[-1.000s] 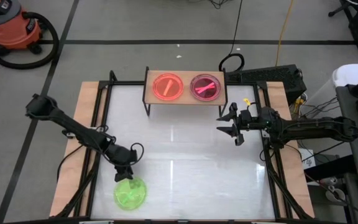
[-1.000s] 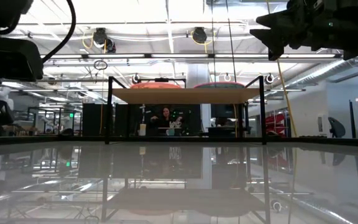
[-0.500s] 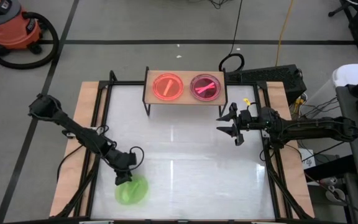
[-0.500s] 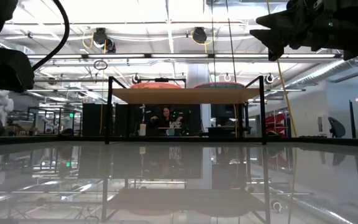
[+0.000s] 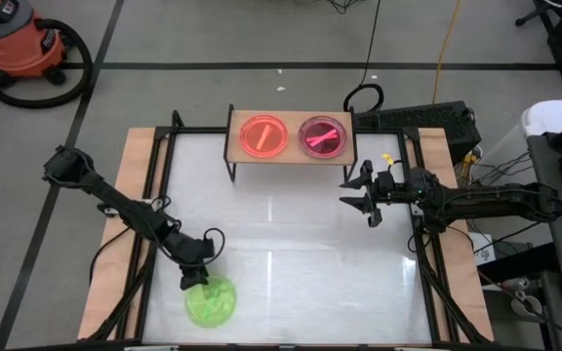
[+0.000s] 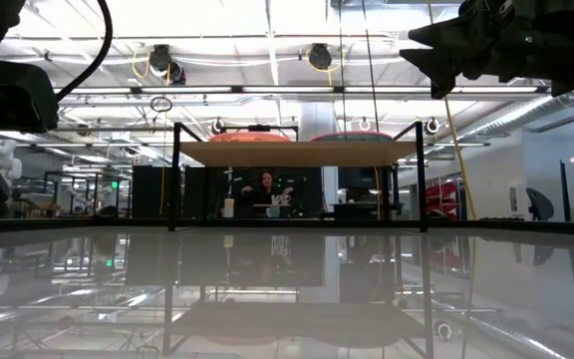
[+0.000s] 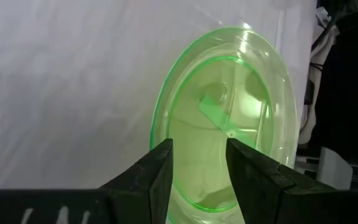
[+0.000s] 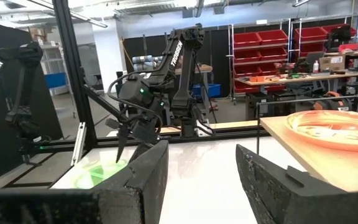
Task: Place and stack plates onto a shelf
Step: Stack the left green plate on the orange plate on the shelf
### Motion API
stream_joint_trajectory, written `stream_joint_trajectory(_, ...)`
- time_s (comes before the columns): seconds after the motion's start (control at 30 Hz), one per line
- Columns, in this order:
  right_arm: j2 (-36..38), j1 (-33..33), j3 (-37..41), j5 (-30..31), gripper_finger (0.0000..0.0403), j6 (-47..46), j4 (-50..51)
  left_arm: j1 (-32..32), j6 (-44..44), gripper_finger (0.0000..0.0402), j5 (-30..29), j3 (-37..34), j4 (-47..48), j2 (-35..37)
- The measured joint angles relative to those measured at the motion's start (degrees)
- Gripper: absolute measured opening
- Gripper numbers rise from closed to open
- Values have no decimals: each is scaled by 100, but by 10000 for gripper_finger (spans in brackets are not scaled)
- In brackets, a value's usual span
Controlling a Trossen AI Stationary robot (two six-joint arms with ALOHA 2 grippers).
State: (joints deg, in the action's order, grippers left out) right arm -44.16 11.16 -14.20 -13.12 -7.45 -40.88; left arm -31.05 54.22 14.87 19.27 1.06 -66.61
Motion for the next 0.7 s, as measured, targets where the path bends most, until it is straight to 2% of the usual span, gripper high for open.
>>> stream_joint_trajectory(0.17,-2,0,0,2,169,-45,5,77,-75,154,-1,0,-19,-2)
stream_joint_trajectory(0.47,-2,0,0,1,169,-89,4,690,-913,154,-57,83,93,-2)
stream_joint_trajectory(0.6,-1,0,0,-4,169,-111,26,722,-920,154,-89,87,380,-110)
stream_joint_trajectory(0.7,-2,0,0,-9,169,-113,101,654,-782,154,97,87,321,-263)
